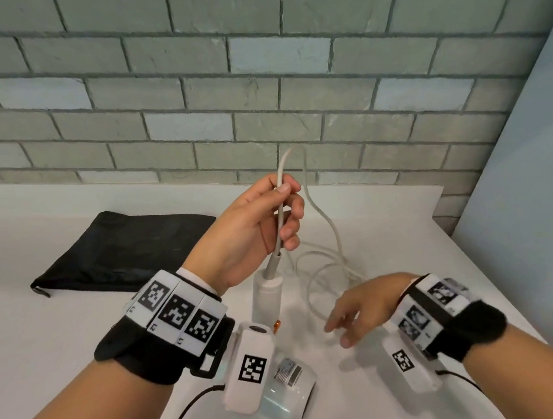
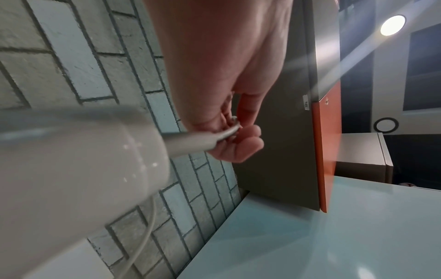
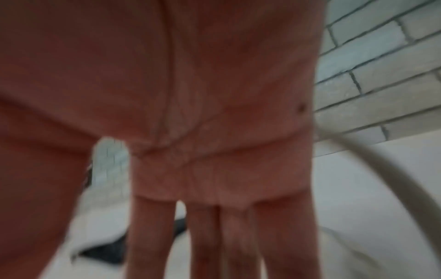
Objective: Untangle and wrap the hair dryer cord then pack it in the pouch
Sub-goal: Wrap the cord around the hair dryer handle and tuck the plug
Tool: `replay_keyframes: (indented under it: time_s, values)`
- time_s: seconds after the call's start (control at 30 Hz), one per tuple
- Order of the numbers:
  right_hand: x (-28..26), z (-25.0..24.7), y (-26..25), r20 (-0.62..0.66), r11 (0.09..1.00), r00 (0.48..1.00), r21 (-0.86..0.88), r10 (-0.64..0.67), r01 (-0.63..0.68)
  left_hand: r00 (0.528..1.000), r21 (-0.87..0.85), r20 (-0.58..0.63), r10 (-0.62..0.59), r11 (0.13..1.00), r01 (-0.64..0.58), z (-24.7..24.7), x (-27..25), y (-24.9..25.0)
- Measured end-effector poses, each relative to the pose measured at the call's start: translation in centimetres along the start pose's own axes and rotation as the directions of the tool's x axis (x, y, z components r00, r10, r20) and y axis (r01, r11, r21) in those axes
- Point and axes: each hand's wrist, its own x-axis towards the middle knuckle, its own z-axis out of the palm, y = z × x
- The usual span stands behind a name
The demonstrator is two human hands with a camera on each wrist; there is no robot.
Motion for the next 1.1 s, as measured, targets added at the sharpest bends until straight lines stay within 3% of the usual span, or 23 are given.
replay_keyframes:
  time_s: [0.07, 0.1, 0.17, 0.2, 0.23, 0.27, 0.3, 0.33, 0.4, 0.43, 0.5, 0.53, 0.6, 0.73, 0.83, 1.0, 1.1]
  values:
    - [-3.1, -1.3, -1.9, 0.005, 0.948, 0.965, 0.188, -0.263, 0.258, 1.000, 0.000, -0.008, -0.014, 1.000, 0.014, 0.1, 0.0, 0.0]
    - [-4.8, -2.0, -2.6, -0.057, 0.878, 0.924, 0.293, -0.378, 0.377, 1.000, 0.001, -0.015, -0.019, 1.000, 0.019, 0.1, 0.0, -0.1]
    - [-7.7, -3.5, -4.0, -0.346, 0.738, 0.825, 0.379, -0.446, 0.558, 0.999, 0.008, -0.027, -0.023, 1.000, 0.023, 0.3, 0.0, -0.1]
    - [-8.5, -4.3, -4.4, -0.564, 0.683, 0.734, 0.366, -0.378, 0.632, 0.999, 0.012, -0.024, -0.028, 1.000, 0.028, 0.4, 0.0, 0.0]
    - [-8.8, -5.1, -4.4, -0.757, 0.647, 0.601, 0.328, -0.256, 0.688, 0.999, 0.014, -0.014, -0.036, 0.999, 0.036, 0.5, -0.1, 0.0]
    - [-8.5, -5.9, -4.2, -0.884, 0.649, 0.450, 0.269, -0.126, 0.711, 0.999, 0.010, -0.003, -0.045, 0.999, 0.045, 0.6, -0.1, 0.1]
    - [-7.9, -6.7, -4.0, -0.940, 0.689, 0.340, 0.231, -0.024, 0.687, 0.999, -0.002, 0.007, -0.051, 0.999, 0.051, 0.6, -0.1, 0.1]
    - [-6.9, -7.1, -4.0, -0.945, 0.768, 0.325, 0.233, 0.034, 0.596, 0.999, -0.022, 0.015, -0.051, 0.998, 0.051, 0.6, -0.2, 0.0]
    - [-4.2, -6.9, -4.1, -0.875, 0.888, 0.478, 0.279, 0.077, 0.367, 0.998, -0.096, 0.048, -0.028, 0.995, 0.032, 0.5, -0.4, -0.2]
    - [-2.8, -6.3, -4.1, -0.832, 0.895, 0.548, 0.310, 0.091, 0.321, 0.997, -0.145, 0.076, -0.010, 0.989, 0.021, 0.3, -0.5, -0.4]
    - [-0.6, -4.8, -4.4, -0.768, 0.826, 0.636, 0.407, 0.078, 0.390, 0.992, -0.228, 0.124, 0.023, 0.974, 0.006, -0.1, -0.6, -0.7]
    - [0.0, -3.9, -4.7, -0.767, 0.797, 0.640, 0.411, 0.041, 0.442, 0.989, -0.257, 0.147, 0.034, 0.967, 0.005, -0.3, -0.6, -0.8]
    - [0.4, -2.6, -5.7, -0.791, 0.826, 0.609, 0.311, -0.049, 0.470, 0.978, -0.282, 0.204, 0.052, 0.959, 0.008, -0.7, -0.8, -0.8]
    - [-0.2, -1.1, -7.1, -0.749, 0.919, 0.624, 0.053, -0.222, 0.391, 0.977, -0.285, 0.189, 0.097, 0.958, -0.040, -1.0, -1.0, -0.7]
    - [-0.3, -0.7, -7.9, -0.761, 0.936, 0.591, -0.059, -0.268, 0.348, 0.970, -0.283, 0.213, 0.114, 0.958, -0.050, -0.6, -1.0, -0.9]
    - [0.5, -0.6, -6.9, -0.785, 0.971, 0.586, -0.080, -0.201, 0.226, 0.935, -0.009, 0.351, 0.051, 0.999, -0.051, -0.3, -0.9, -0.4]
    - [0.8, -0.3, -5.3, -0.801, 0.973, 0.571, -0.058, -0.180, 0.225, 0.956, 0.234, 0.277, 0.097, 0.958, -0.165, -0.2, -0.9, -0.1]
